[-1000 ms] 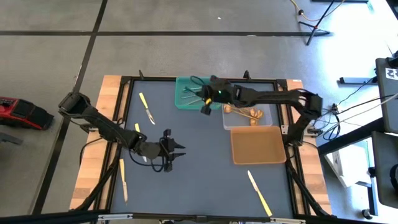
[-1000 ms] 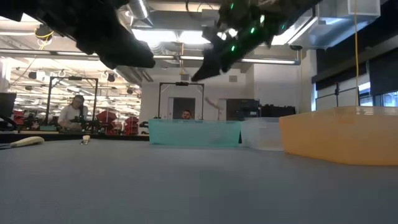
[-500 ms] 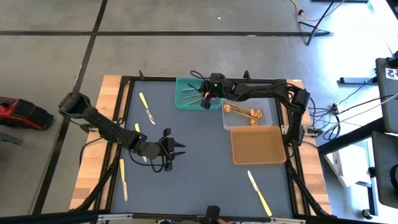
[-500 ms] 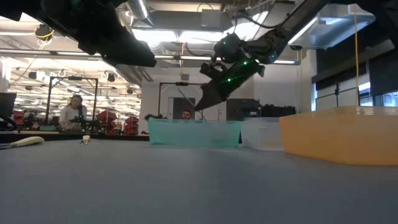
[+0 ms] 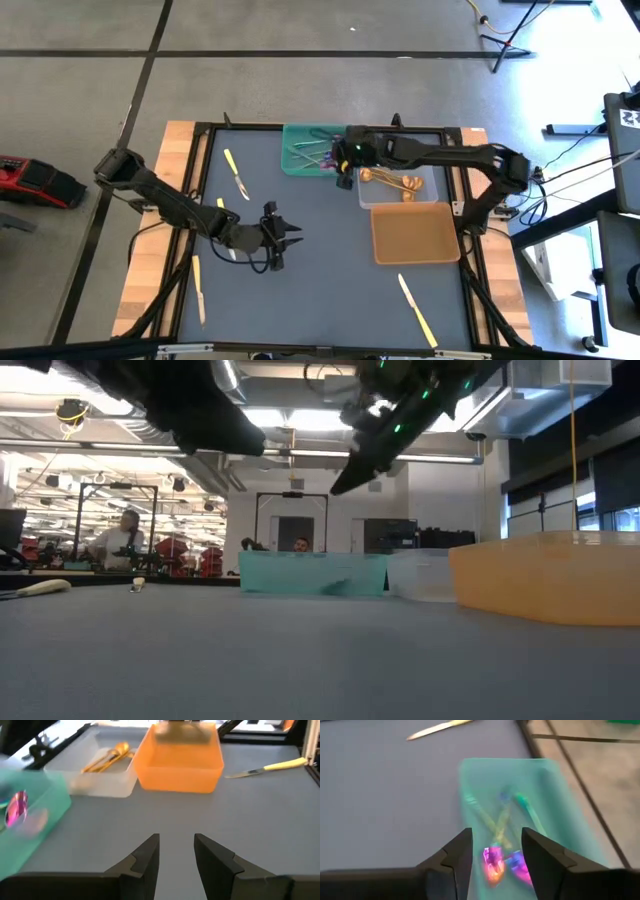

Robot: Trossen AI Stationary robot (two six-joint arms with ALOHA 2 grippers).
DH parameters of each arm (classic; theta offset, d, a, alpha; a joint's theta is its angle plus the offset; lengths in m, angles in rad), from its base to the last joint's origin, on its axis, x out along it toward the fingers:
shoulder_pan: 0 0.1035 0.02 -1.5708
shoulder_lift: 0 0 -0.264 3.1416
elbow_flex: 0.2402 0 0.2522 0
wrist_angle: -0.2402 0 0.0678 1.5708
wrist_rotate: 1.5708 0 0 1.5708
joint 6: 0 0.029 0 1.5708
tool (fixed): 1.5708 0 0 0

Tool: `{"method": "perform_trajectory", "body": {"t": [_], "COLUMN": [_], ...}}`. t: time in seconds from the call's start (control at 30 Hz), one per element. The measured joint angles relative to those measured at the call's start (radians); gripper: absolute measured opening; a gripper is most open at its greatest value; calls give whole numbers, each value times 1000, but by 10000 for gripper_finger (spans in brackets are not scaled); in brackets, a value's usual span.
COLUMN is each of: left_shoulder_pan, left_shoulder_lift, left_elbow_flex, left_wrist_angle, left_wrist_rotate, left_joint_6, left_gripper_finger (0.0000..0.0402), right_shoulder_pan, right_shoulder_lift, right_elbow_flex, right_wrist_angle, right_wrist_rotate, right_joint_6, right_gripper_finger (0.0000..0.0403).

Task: Sort silverware by color (type)
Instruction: Put the table knife into the orange bin

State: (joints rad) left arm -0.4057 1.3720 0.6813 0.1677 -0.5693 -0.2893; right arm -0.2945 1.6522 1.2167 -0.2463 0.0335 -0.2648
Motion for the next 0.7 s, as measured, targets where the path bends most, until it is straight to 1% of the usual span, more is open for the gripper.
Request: {"method": "perform_trajectory", "body": {"t": [0.07, 0.13, 0.3, 0.37, 0.43, 0.5, 0.57, 0.6, 0.7], "left_shoulder_pan": [0, 0, -3, -7, -2, 7, 11, 13, 14], "left_shoulder_lift": [0, 0, -10, -14, -22, -39, -61, -77, -147], "left_elbow_flex": [39, 91, 252, 287, 311, 309, 282, 261, 182], "left_wrist_angle": [-101, -259, -737, -904, -1035, -1166, -1282, -1316, -1366], "left_wrist_rotate": [1, 2, -8, -11, -3, 6, -27, -50, -45], "left_joint_6": [-57, -133, -361, -457, -561, -679, -787, -854, -1030], "left_gripper_finger": [117, 117, 117, 117, 117, 117, 117, 117, 117], "right_shoulder_pan": [44, 95, 214, 254, 286, 314, 337, 345, 364], "right_shoulder_lift": [-33, -56, -95, -96, -96, -96, -96, -96, -82], "right_elbow_flex": [0, -16, -126, -181, -234, -283, -321, -334, -353], "right_wrist_angle": [-59, -78, -48, -26, 20, 112, 206, 245, 343], "right_wrist_rotate": [0, 10, 53, 53, 54, 54, 45, 29, -38], "right_joint_6": [6, 8, 24, 24, 24, 21, 21, 22, 26], "right_gripper_finger": [160, 160, 160, 160, 160, 160, 160, 160, 160]}}
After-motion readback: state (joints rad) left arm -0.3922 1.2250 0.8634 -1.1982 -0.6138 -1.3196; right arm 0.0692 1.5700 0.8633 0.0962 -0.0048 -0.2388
